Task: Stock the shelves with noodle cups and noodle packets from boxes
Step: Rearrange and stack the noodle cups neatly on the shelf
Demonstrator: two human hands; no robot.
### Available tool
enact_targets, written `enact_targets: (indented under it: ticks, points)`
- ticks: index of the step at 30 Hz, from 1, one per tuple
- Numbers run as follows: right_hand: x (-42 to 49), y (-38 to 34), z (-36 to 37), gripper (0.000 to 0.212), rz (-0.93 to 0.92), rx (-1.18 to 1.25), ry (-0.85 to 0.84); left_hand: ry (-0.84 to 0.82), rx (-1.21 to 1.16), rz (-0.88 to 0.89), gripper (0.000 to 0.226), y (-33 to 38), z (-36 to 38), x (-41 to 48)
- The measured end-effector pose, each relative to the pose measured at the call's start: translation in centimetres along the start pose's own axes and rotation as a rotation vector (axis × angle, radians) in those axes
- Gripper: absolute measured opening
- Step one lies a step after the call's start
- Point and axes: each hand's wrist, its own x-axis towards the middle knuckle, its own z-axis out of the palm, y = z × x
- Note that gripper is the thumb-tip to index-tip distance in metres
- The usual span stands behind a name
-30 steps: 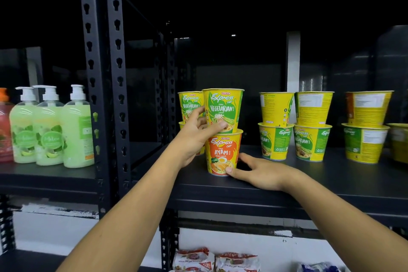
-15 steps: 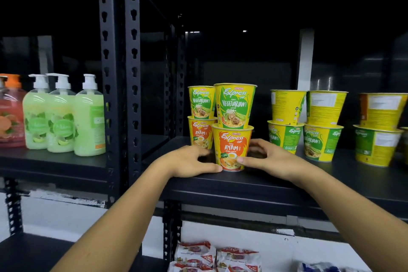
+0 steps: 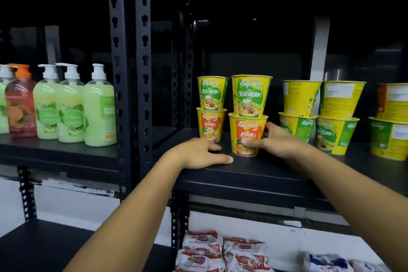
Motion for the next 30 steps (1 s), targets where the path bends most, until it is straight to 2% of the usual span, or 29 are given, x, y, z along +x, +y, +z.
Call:
enact_targets:
  ticks: [2,6,9,13,19,30]
  points:
    - [1.1,0.2,-0.3,0.103,0.023,-0.012,0.009,-0.005,0.0,-0.002,0.086,0.0,0.0,0.0]
    - [3.4,0.3,-0.3,0.069,0.053,0.019,-0.037,-0.006,-0.012,-0.012,0.088,-0.2,0.0,0.2]
    - [4.9,0.3,0.2,0.057,0.067,0.02,-0.037,-0.006,-0.017,-0.012,0.088,-0.2,0.0,0.3]
    - [6.2,1.5,1.3,0.058,0.053,0.034,0.044,0.002,-0.013,0.001,0.086,-0.2,0.0,0.3]
    - [6.8,2.8,1.8,0.083,0.019,-0.085,0.148,0.001,-0.007,0.001,0.083,-0.2,0.1,0.3]
    - [7.1,2.9,1.7,0.082,-0.016,-0.156,0.157,-0.007,0.017,0.004,0.081,0.1,0.0,0.1]
